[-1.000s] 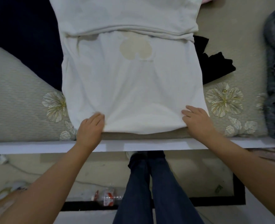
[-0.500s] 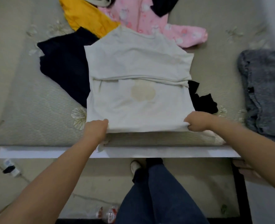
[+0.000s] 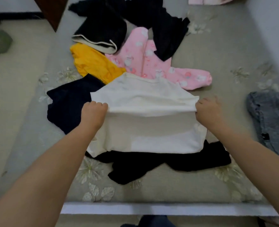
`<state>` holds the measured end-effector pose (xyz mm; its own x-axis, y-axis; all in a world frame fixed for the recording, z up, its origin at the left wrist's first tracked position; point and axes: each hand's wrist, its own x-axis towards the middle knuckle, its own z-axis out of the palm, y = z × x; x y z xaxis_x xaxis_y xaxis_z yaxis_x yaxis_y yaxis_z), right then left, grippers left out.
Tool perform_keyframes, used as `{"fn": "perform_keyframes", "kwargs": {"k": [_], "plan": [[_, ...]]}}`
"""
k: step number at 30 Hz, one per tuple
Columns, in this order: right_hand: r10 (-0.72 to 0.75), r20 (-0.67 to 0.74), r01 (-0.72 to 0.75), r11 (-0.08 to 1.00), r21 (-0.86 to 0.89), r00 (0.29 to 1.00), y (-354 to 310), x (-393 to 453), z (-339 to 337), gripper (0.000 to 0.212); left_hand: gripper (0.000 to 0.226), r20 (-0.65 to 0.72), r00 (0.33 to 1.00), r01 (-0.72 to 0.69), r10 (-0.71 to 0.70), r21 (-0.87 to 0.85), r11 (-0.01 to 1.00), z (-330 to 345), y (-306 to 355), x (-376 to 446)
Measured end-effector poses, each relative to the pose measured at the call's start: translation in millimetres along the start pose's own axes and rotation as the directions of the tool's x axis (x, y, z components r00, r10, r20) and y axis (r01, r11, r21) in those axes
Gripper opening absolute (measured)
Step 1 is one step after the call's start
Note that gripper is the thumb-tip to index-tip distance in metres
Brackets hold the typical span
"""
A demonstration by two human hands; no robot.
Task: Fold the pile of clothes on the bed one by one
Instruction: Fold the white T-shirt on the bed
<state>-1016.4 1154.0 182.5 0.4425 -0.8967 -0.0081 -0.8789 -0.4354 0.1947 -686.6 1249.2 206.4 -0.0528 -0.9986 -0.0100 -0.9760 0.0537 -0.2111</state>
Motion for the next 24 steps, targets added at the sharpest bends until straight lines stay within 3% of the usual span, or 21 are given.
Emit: {"fn": "perform_keyframes", "kwargs": {"k": [3,6,11,15,18,20,22,24], "plan": [[0.022,-0.097,-0.02,1.0,0.022,0.995,10,39,9,0.006,0.047,-0.03,0.998,-0.055,0.055,0.001,0.998,4,-11,50],[0.088,0.015,-0.089,0.993,0.084,0.996,17,82,13,0.022,0.048,0.019,0.998,-0.052,0.052,0.002,0.999,11,-20,97],[0.179,0.067,-0.188,0.967,0.17,0.982,23,147,41,0.009,0.047,-0.05,0.994,-0.089,0.094,0.104,0.991,44,-43,178],[0.394,0.193,-0.425,0.892,0.157,0.899,23,200,78,0.041,0.033,0.061,0.998,0.006,-0.012,0.102,0.995,79,-52,245],[0.512,0.199,-0.544,0.822,0.171,0.836,6,220,107,0.061,0.049,0.13,0.977,0.175,-0.17,-0.032,0.984,114,-47,275],[0.461,0.172,-0.488,0.854,0.182,0.871,-14,221,130,0.062,0.053,0.076,0.979,0.203,-0.191,-0.197,0.959,141,-36,270],[0.345,0.091,-0.357,0.904,0.235,0.934,-37,211,152,0.054,0.055,0.125,0.974,0.214,-0.187,-0.263,0.941,169,-26,248],[0.237,0.126,-0.263,0.928,0.263,0.963,-61,196,175,0.046,0.055,0.184,0.958,0.269,-0.221,-0.3,0.915,202,-21,213]]}}
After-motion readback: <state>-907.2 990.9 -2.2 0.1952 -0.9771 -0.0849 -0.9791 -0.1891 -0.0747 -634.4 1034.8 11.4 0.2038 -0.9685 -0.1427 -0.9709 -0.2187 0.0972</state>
